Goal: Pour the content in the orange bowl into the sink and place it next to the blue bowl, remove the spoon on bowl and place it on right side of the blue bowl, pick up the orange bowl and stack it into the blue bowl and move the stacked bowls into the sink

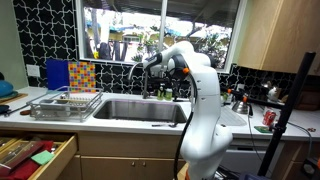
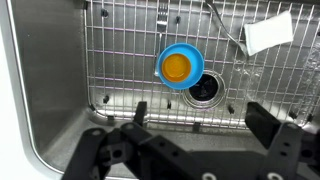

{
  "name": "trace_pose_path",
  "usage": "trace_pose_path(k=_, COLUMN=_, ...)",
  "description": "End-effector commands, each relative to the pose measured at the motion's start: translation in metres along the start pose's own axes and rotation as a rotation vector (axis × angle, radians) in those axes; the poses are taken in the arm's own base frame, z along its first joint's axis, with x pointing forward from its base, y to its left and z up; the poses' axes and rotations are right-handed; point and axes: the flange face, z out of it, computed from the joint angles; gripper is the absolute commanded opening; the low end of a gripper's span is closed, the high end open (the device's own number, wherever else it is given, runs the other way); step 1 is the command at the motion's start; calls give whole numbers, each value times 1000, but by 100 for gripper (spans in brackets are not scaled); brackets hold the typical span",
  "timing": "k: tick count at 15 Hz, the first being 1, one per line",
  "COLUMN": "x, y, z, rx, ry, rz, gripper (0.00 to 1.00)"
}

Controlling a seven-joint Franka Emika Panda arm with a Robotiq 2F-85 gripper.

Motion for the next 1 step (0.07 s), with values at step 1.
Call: trace_pose_path(k=1, x=-1, y=1, z=-1, rx=1, ry=-2, rz=0, gripper=100)
